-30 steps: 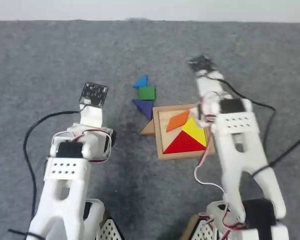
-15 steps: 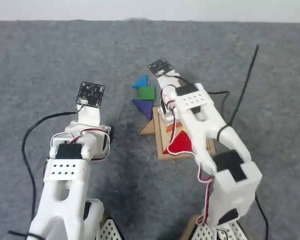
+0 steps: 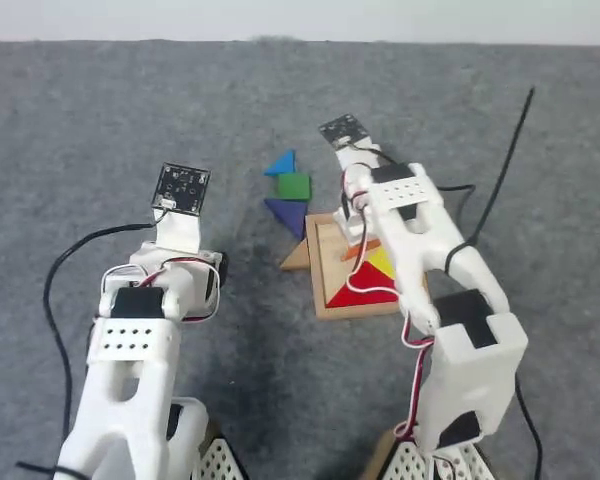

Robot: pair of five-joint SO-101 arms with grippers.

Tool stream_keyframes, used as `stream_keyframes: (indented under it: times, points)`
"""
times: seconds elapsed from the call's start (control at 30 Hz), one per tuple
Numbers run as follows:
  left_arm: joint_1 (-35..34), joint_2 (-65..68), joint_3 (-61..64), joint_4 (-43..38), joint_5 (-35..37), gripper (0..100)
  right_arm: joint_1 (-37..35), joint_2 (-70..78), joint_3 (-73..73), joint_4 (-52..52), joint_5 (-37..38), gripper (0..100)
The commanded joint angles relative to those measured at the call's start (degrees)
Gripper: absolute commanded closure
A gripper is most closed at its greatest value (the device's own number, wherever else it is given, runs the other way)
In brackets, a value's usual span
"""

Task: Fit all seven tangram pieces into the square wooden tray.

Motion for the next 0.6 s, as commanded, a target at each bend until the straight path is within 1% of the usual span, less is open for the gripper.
stream_keyframes:
  times: [0.0, 0.3, 0.4, 0.57]
  points:
    - [0.09, -0.53, -0.22, -1.32, 0.7, 82, 3.82, -0.13, -2.02, -0.84, 1.41, 99.1]
    - [0.09, -0.53, -0.13, -1.32, 0.7, 82, 8.48, -0.4, -2.02, -0.84, 2.46, 99.1]
    - [0.09, -0.53, -0.13, -1.32, 0.7, 82, 7.96, -1.19, -2.29, -0.48, 2.29, 99.1]
    - [0.09, -0.53, -0.13, -1.41, 0.7, 82, 3.21, -6.46, -2.29, -0.48, -2.02, 99.1]
